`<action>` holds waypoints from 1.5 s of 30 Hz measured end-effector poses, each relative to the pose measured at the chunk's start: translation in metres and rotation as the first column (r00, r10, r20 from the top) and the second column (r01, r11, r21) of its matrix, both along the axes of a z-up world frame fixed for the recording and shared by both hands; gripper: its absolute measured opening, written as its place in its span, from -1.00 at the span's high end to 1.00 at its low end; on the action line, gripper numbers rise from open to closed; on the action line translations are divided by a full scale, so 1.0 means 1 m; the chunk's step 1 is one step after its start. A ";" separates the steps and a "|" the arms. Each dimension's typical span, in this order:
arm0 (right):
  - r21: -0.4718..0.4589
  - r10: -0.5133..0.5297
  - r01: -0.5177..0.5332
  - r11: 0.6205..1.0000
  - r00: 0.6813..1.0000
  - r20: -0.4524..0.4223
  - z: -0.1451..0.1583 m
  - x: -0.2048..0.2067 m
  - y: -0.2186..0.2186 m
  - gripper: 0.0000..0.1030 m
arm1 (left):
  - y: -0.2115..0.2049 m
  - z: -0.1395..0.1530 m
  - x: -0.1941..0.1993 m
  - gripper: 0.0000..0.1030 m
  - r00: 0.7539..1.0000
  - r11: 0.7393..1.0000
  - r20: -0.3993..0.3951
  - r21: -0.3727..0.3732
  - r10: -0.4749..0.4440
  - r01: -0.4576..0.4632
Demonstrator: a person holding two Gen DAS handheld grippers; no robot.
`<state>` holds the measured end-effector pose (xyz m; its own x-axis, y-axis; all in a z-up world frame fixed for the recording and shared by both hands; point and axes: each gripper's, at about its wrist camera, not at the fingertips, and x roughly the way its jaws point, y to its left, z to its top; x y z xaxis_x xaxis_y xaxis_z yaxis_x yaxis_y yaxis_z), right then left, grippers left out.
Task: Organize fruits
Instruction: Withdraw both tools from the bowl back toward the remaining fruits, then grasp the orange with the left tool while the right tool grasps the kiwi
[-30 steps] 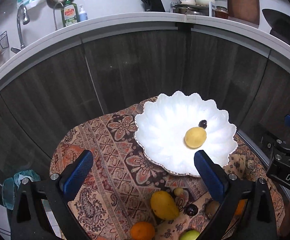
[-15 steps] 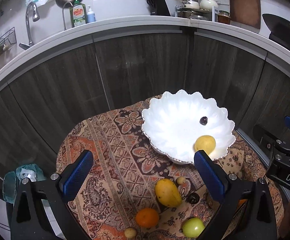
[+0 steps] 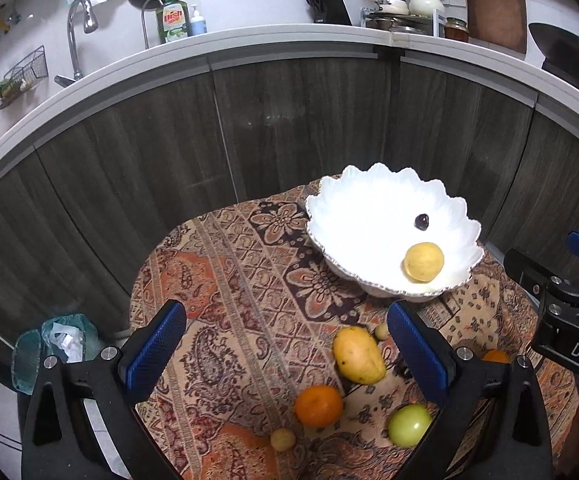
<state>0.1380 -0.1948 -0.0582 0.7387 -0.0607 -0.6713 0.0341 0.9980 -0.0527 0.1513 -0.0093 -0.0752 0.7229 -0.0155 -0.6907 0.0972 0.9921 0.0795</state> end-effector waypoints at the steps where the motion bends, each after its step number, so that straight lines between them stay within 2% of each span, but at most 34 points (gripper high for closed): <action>1: -0.002 0.003 -0.003 1.000 1.000 -0.004 -0.002 -0.001 0.002 -0.84 | 0.001 -0.002 -0.002 -0.99 1.000 1.000 -0.003 0.000 -0.002 0.002; 12: -0.016 0.017 -0.018 1.000 0.999 -0.047 -0.025 -0.015 0.008 -0.84 | 0.004 -0.034 -0.022 -0.98 0.999 1.000 -0.041 0.016 -0.026 0.027; 22: -0.037 -0.004 0.001 0.999 0.995 -0.099 -0.059 -0.030 0.001 -0.84 | -0.002 -0.066 -0.033 -0.97 0.998 0.999 -0.048 0.018 -0.037 0.038; 32: -0.047 -0.023 0.017 0.999 0.991 -0.130 -0.087 -0.028 -0.007 -0.84 | -0.009 -0.097 -0.030 -0.96 0.997 0.999 -0.075 0.011 -0.037 0.038; 37: -0.057 -0.013 0.004 0.998 0.986 -0.165 -0.104 -0.022 -0.005 -0.84 | -0.011 -0.119 -0.021 -0.85 0.991 0.999 -0.130 0.005 -0.037 0.038; 45: -0.058 -0.008 -0.003 0.998 0.981 -0.192 -0.118 -0.016 -0.003 -0.84 | -0.013 -0.138 -0.015 -0.84 0.986 0.999 -0.164 0.008 -0.040 0.042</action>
